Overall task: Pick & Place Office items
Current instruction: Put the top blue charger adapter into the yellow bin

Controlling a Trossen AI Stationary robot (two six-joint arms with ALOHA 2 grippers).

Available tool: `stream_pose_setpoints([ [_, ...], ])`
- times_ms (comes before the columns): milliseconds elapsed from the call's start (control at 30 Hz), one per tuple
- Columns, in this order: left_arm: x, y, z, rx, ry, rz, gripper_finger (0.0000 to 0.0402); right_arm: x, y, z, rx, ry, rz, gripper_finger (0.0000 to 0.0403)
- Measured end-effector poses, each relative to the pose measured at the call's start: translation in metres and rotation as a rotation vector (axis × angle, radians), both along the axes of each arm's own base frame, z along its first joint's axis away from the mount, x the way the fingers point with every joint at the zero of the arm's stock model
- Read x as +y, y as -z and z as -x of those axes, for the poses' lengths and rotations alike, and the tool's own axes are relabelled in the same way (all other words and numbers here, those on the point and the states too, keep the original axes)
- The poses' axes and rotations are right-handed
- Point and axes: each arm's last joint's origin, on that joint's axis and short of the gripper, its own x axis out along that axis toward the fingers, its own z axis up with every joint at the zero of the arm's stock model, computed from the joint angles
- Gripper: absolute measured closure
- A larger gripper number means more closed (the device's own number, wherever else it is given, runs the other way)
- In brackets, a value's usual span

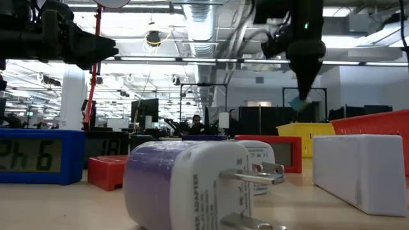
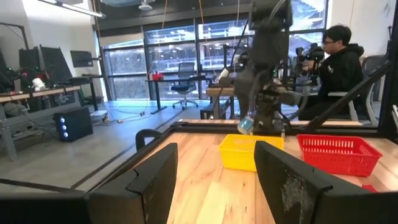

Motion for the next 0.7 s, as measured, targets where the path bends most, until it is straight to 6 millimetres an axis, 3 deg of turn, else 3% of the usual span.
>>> stream_pose_setpoints([
  [333, 0.000, 0.001, -0.001, 0.013, 0.000, 0.001, 0.0193, -0.038, 0.060, -0.011, 0.367, -0.125, -0.099, 0.0286],
  [500, 0.000, 0.001, -0.001, 0.015, 0.000, 0.002, 0.0193, -0.037, 0.083, -0.018, 0.510, -0.285, -0.050, 0.0286],
  [700, 0.000, 0.001, -0.001, 0.017, 0.000, 0.002, 0.0193, -0.025, 0.092, -0.021, 0.595, -0.506, -0.076, 0.0285],
])
